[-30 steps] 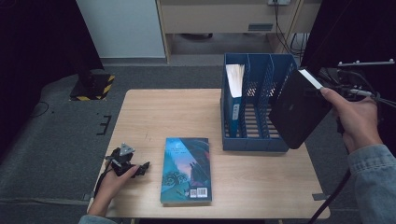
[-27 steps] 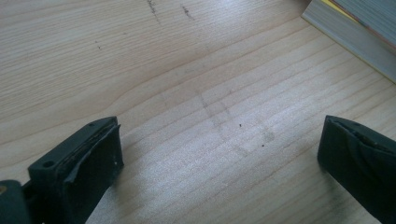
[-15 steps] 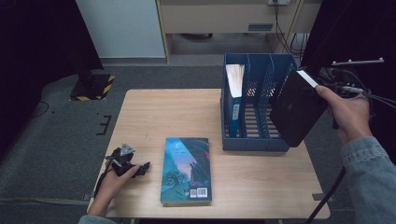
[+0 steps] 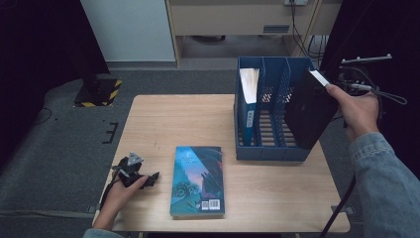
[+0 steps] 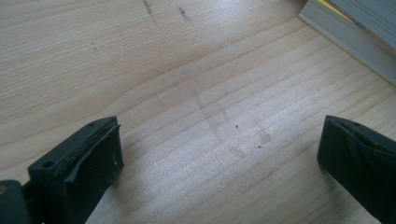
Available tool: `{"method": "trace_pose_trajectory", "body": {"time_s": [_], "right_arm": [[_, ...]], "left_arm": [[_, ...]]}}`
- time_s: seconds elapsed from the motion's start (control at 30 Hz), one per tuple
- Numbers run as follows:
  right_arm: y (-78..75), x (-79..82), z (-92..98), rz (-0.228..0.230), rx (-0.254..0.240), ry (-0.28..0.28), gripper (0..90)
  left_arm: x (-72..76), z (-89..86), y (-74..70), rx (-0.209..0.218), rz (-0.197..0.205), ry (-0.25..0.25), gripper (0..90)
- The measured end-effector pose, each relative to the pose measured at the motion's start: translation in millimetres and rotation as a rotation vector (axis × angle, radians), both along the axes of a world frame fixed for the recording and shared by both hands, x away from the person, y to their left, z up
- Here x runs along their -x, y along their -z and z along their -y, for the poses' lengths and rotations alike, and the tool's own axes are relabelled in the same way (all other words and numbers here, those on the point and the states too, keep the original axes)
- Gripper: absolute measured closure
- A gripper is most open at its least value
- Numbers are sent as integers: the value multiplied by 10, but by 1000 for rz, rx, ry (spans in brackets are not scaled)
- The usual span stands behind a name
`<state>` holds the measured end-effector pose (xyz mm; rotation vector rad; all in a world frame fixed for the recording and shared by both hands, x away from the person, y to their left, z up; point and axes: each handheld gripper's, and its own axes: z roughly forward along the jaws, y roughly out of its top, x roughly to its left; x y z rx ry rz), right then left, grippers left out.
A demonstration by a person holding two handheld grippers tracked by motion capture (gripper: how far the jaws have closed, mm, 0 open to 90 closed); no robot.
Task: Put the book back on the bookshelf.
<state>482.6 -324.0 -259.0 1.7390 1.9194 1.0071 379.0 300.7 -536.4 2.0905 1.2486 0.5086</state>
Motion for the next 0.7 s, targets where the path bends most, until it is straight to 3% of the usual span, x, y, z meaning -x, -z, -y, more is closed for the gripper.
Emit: {"method": "trace_pose_trajectory", "body": {"time_s": [0.3, 0.47, 0.7], "right_arm": [[39, -107, -34, -1, 27, 16, 522], [69, -137, -107, 25, 35, 31, 522], [104, -226, -227, 16, 60, 33, 522]], "left_arm": [[-4, 3, 1, 1, 0, 4, 0], [-3, 4, 1, 2, 1, 4, 0], [-3, 5, 1, 2, 1, 5, 0]]}}
